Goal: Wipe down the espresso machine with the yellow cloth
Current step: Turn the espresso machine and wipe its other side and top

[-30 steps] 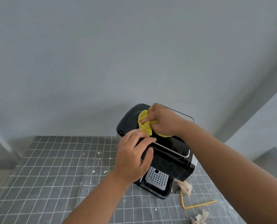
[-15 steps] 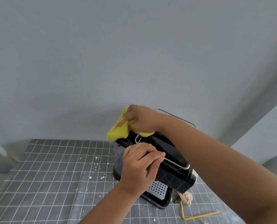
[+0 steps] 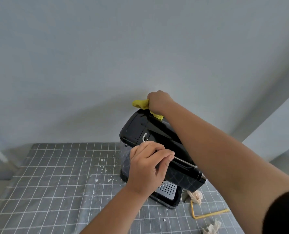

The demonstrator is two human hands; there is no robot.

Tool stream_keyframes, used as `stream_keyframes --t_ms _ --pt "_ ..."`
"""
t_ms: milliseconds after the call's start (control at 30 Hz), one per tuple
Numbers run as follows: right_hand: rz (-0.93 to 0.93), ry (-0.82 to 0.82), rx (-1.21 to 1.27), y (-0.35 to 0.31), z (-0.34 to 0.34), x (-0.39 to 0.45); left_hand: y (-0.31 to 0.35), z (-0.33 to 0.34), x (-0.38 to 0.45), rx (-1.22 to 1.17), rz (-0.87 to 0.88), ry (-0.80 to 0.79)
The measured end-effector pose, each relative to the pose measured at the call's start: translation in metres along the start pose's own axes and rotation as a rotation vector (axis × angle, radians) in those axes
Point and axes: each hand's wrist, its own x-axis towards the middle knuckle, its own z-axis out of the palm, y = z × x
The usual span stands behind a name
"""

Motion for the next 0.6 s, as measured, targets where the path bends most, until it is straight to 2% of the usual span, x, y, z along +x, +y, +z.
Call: stream_keyframes --t_ms 100,167,233,300,333,400,467,533,600 --pt "0.044 0.003 0.058 0.016 0.000 0.011 0.000 -0.003 0.001 0.006 -0.003 -0.033" --pt "0.058 0.081 0.253 0.038 -0.007 0.013 0.001 -0.007 0.004 0.017 0.006 -0.078" --pt "0.081 0.231 0.491 0.061 -0.023 0.004 0.000 -0.011 0.009 0.026 0.024 -0.125" --pt "0.018 0.343 0.509 0.079 -0.033 -0.015 -0.003 -0.013 0.015 0.007 0.046 -0.180" --pt "-0.064 0.345 0.456 0.084 -0.035 -0.027 -0.006 -0.013 0.017 -0.015 0.053 -0.207" --pt "-0.220 0.282 0.350 0.085 -0.026 -0.053 -0.009 -0.012 0.019 -0.067 0.058 -0.253" --pt "-0.280 0.125 0.293 0.078 -0.005 -0.076 -0.010 -0.010 0.020 -0.093 0.054 -0.268" --pt "-0.283 0.009 0.306 0.072 0.012 -0.085 -0.010 -0.009 0.019 -0.092 0.050 -0.275" --pt "-0.225 -0.019 0.354 0.070 0.014 -0.080 -0.009 -0.010 0.020 -0.093 0.044 -0.273"
